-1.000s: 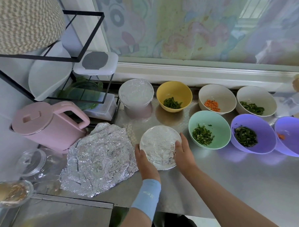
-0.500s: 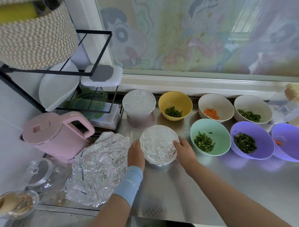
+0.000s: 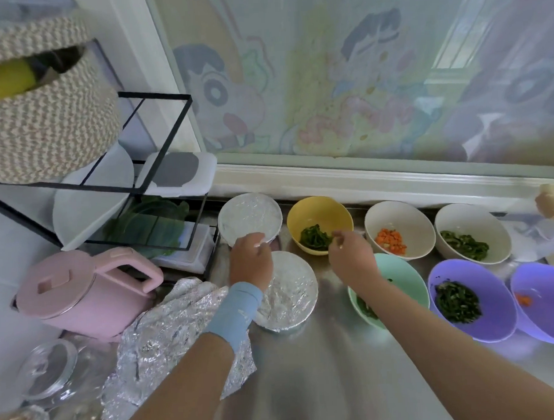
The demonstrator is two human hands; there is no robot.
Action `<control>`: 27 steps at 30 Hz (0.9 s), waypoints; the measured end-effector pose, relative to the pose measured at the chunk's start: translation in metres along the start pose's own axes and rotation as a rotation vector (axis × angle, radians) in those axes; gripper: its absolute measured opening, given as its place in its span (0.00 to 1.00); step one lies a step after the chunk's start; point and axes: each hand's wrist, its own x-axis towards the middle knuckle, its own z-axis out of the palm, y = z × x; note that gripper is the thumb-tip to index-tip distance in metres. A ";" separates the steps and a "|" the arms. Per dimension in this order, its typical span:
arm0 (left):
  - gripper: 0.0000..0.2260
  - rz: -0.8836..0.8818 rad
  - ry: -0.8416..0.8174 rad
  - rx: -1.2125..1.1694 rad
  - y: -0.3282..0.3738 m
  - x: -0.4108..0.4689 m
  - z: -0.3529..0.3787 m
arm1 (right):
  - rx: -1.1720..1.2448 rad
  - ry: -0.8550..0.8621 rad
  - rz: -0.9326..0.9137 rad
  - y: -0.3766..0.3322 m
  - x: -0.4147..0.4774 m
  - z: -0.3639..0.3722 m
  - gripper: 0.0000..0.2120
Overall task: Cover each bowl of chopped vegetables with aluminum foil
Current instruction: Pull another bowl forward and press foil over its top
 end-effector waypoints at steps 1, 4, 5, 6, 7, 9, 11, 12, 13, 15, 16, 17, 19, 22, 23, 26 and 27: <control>0.15 0.027 -0.037 0.012 0.012 0.009 0.009 | -0.028 0.014 -0.026 0.000 0.014 -0.009 0.18; 0.16 0.189 -0.148 0.227 0.042 0.042 0.037 | -0.255 -0.006 -0.108 0.004 0.055 -0.027 0.21; 0.18 0.281 -0.181 0.368 0.049 0.054 0.046 | -0.373 -0.009 -0.135 0.006 0.067 -0.031 0.22; 0.20 0.364 -0.207 0.520 0.055 0.065 0.054 | -0.500 -0.010 -0.166 0.009 0.078 -0.033 0.23; 0.22 0.427 -0.224 0.665 0.059 0.076 0.061 | -0.622 -0.010 -0.202 0.010 0.087 -0.034 0.24; 0.24 0.490 -0.254 0.885 0.058 0.095 0.074 | -0.802 -0.021 -0.258 0.013 0.104 -0.033 0.26; 0.25 0.482 -0.291 0.971 0.052 0.109 0.084 | -0.886 -0.042 -0.287 0.014 0.118 -0.030 0.26; 0.26 0.463 -0.300 0.980 0.048 0.114 0.087 | -0.906 -0.050 -0.293 0.014 0.124 -0.028 0.25; 0.26 0.451 -0.299 0.985 0.044 0.117 0.089 | -0.912 -0.057 -0.296 0.014 0.129 -0.026 0.23; 0.26 0.452 -0.285 0.991 0.040 0.120 0.090 | -0.894 -0.073 -0.286 0.013 0.136 -0.022 0.20; 0.26 0.459 -0.283 0.988 0.039 0.120 0.090 | -0.871 -0.083 -0.265 0.013 0.137 -0.020 0.19; 0.26 0.463 -0.287 0.979 0.038 0.119 0.090 | -0.834 -0.100 -0.233 0.012 0.138 -0.019 0.18; 0.26 0.451 -0.290 0.948 0.040 0.116 0.089 | -0.747 -0.139 -0.173 0.011 0.138 -0.018 0.14; 0.27 0.433 -0.251 0.819 0.050 0.111 0.080 | -0.643 -0.135 -0.151 0.006 0.134 -0.028 0.11; 0.27 0.430 -0.247 0.746 0.055 0.107 0.076 | -0.617 -0.121 -0.149 0.003 0.131 -0.035 0.10; 0.28 0.382 -0.261 0.461 0.073 0.089 0.061 | -0.507 -0.055 -0.107 -0.005 0.118 -0.059 0.09; 0.28 0.366 -0.250 0.373 0.079 0.079 0.056 | -0.469 -0.037 -0.094 -0.008 0.111 -0.068 0.08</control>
